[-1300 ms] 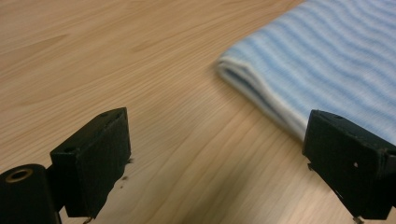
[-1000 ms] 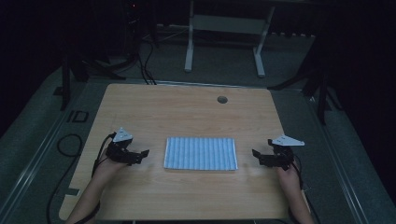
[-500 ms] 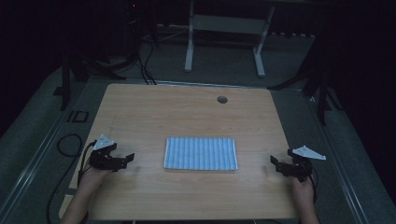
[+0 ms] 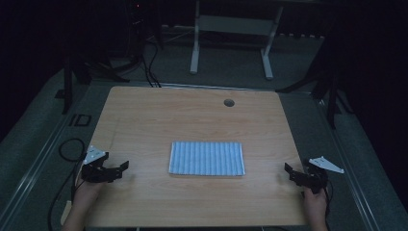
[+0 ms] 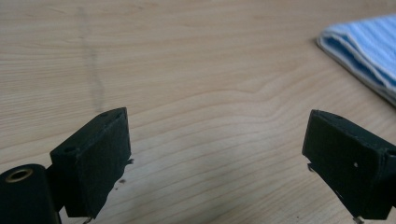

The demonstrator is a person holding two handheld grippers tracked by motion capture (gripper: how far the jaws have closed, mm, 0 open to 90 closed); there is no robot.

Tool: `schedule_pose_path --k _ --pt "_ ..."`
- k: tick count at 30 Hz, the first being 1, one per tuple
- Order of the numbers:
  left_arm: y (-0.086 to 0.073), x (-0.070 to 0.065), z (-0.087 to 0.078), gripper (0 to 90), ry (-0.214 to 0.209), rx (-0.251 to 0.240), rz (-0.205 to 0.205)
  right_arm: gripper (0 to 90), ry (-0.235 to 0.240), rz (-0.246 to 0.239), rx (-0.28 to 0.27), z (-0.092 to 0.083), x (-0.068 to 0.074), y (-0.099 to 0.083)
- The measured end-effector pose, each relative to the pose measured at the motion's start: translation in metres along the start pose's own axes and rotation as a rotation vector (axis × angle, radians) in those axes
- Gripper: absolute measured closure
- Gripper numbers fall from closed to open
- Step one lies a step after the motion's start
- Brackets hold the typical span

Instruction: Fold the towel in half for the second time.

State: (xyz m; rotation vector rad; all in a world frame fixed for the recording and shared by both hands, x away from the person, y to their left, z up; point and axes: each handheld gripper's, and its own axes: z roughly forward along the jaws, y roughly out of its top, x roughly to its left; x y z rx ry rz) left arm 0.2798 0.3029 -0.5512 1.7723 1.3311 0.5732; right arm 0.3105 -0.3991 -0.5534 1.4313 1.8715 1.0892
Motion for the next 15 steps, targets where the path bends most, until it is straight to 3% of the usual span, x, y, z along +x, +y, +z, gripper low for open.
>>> schedule_pose_path --k 7,11,15 --pt "-0.0068 0.0017 -0.0035 8.5 0.051 -0.041 -0.026 12.8 -0.025 0.027 -0.009 -0.0006 -0.0033 -0.0009" --pt "-0.0082 -0.0015 -0.0007 8.4 0.061 -0.025 0.002 12.9 -0.048 0.012 0.001 0.0003 -0.0017 -0.0005" --pt "-0.0083 -0.0025 -0.0007 8.4 0.063 -0.025 0.005 13.0 -0.051 0.000 0.006 0.0011 -0.0007 -0.0003"
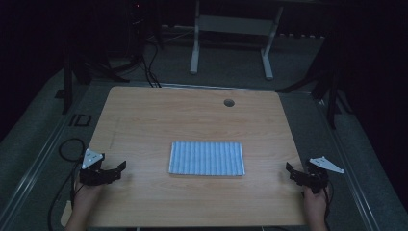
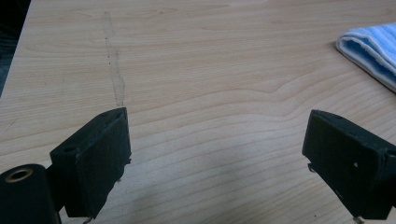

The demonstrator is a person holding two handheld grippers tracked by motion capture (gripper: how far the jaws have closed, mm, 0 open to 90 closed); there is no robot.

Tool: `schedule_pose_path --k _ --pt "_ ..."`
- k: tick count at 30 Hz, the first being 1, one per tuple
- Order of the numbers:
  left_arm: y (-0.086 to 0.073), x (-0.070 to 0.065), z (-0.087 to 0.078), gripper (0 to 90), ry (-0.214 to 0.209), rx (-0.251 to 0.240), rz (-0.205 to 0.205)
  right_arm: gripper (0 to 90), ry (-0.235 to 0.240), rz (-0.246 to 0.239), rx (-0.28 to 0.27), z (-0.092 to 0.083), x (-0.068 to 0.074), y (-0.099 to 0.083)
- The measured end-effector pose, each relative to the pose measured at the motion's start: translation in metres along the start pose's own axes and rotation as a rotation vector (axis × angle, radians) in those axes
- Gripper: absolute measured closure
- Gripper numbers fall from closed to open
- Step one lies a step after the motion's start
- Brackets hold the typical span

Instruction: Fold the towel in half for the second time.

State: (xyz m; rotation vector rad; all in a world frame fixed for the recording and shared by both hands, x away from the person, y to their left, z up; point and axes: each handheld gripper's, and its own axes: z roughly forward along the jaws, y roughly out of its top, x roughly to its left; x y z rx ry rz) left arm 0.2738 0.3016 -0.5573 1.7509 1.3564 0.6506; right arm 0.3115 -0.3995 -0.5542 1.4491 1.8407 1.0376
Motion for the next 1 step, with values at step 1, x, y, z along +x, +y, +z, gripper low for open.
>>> schedule_pose_path --k 1 --pt "-0.0001 0.0011 -0.0007 8.4 -0.001 -0.005 -0.012 13.0 0.002 0.002 -0.001 -0.0001 -0.0002 0.0000"
